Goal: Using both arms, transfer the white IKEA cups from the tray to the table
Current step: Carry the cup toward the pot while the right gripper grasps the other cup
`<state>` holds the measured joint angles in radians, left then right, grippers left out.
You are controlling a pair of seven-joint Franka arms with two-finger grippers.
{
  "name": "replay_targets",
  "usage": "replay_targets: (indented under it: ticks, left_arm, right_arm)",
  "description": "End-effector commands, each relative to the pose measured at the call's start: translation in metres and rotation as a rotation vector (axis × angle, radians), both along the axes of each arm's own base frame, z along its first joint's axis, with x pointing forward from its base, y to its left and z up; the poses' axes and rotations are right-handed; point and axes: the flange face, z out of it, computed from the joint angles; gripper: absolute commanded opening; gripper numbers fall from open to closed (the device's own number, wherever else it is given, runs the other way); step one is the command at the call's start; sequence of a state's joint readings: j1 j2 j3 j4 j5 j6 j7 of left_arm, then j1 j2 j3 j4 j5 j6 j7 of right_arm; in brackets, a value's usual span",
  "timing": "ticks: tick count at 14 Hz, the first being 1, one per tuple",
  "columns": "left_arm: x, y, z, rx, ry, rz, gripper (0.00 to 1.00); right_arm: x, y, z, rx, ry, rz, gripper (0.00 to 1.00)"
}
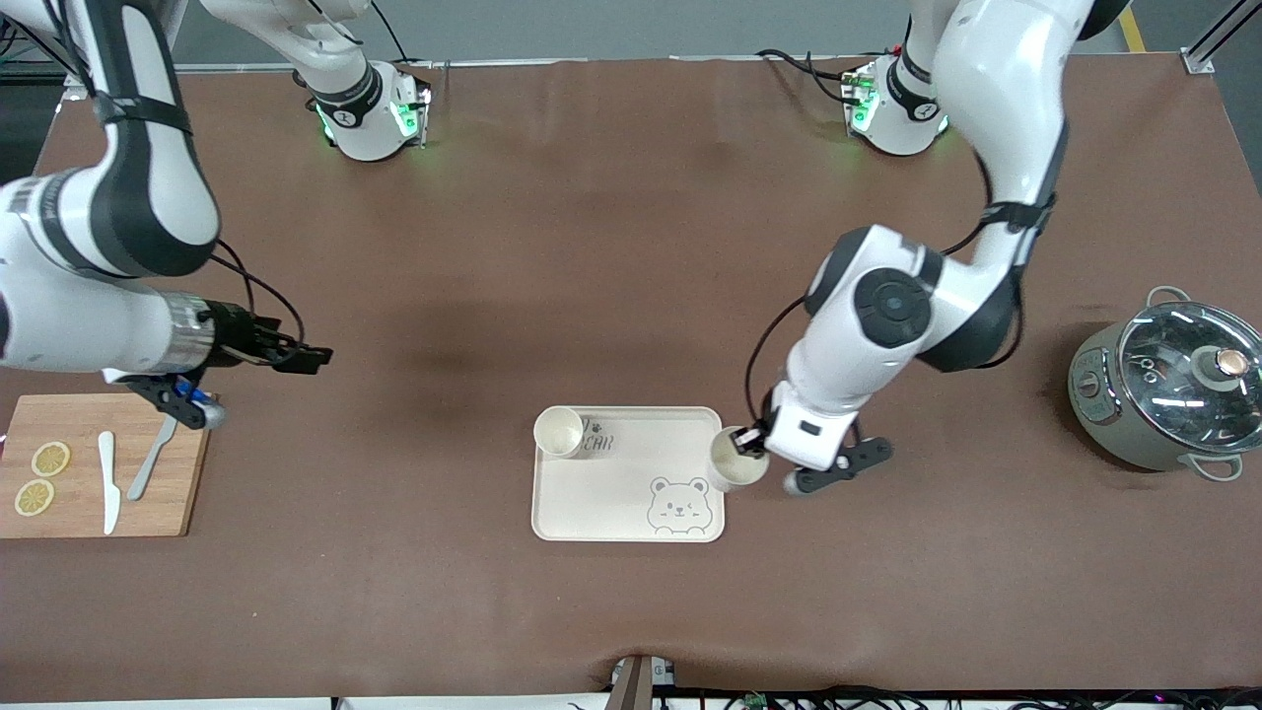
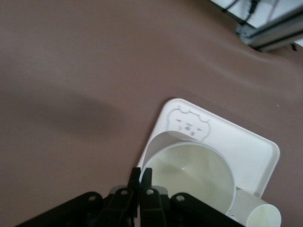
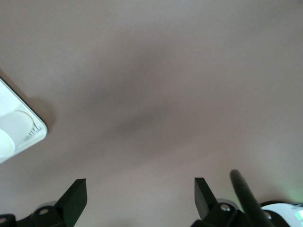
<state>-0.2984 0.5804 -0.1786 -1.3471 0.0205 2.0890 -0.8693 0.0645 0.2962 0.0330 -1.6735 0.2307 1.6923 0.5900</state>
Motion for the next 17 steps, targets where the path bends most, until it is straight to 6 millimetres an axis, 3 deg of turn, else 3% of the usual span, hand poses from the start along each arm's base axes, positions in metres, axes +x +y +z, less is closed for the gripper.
replay_targets:
  ticks: [1, 4, 7, 12, 15, 17]
  left_arm:
    - [-0.012, 0.032, 0.010, 0.080, 0.088, -0.001, 0.00]
    - [-0.016, 0.082, 0.022, 0.121, 0.168, 0.025, 0.00]
    - [-0.029, 0.139, 0.015, 0.146, 0.235, 0.094, 0.00]
    - [-0.056, 0.201, -0.019, 0.166, 0.302, 0.168, 0.00]
    - [-0.081, 0.223, -0.045, 0.158, 0.254, 0.194, 0.00]
    - [-0.087, 0.264, -0.070, 0.144, 0.225, 0.193, 0.00]
  right_arm:
    - [0.003, 0.061, -0.010, -0.021, -0.025, -0.088, 1.00]
    - [0.011, 0.126, -0.037, -0.032, -0.087, -0.197, 1.00]
    - [0.015, 0.162, -0.058, -0.031, -0.137, -0.275, 1.00]
    - [0.023, 0.222, -0.099, -0.027, -0.180, -0.438, 1.00]
    - [0.027, 0.244, -0.125, -0.043, -0.170, -0.505, 1.00]
    - [0.020, 0.258, -0.127, -0.041, -0.161, -0.505, 0.98]
